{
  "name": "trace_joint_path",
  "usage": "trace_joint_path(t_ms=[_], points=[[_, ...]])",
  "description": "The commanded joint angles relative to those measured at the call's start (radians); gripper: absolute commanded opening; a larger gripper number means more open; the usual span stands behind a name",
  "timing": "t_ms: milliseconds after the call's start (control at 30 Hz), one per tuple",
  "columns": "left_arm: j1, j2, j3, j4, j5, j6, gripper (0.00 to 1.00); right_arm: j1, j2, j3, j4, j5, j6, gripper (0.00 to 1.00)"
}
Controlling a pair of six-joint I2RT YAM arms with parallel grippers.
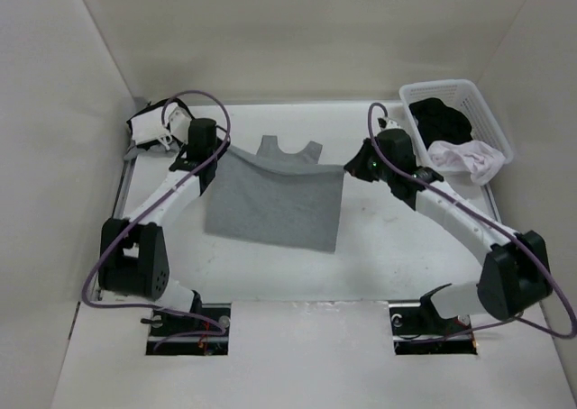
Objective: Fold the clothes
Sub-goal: Fold the tank top
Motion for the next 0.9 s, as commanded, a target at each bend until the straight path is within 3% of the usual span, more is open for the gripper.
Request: trace_joint_path(t_ms=[0,200,300,400,433,467,533,600,767,833,867], points=[[0.027,0.145,0.188,0.113,0.020,0.006,0.00,-0.063,0.163,0.139,0.113,-0.057,-0.044,0.00],[0.061,0.458,0.437,0.059,0.062,0.017,0.06,-0.128,0.439,0.323,0.133,-0.070,-0.033,0.00],[0.073,0.558,0.509,0.051,0.094,0.022,0.18,-0.146,0.555,0.401,0.141,-0.066,-0.024,0.00],[0.087,0.599,0.540,0.062,0.120,0.028,0.37,-0.171,0.646,0.475,0.148,-0.049,0.010,0.11],[0.093,0.592,0.540,0.065,0.116,0.039,0.48,-0.178,0.663,0.489,0.157,-0.040,0.030,0.21],[0.096,0.580,0.534,0.055,0.110,0.039,0.51,-0.180,0.663,0.492,0.158,-0.032,0.044,0.27],[0.105,0.483,0.439,0.071,0.100,0.029,0.54,-0.176,0.596,0.441,0.176,-0.012,0.039,0.44],[0.102,0.392,0.333,0.087,0.074,0.029,0.55,-0.172,0.541,0.389,0.182,0.014,0.038,0.49],[0.066,0.096,-0.090,0.114,-0.028,0.002,0.54,-0.058,0.288,0.043,0.292,0.101,0.065,0.54],[0.070,-0.016,-0.245,0.117,-0.030,-0.021,0.53,0.002,0.216,-0.081,0.340,0.107,0.082,0.44],[0.073,-0.079,-0.322,0.114,-0.030,-0.030,0.53,0.037,0.179,-0.149,0.358,0.104,0.094,0.28]])
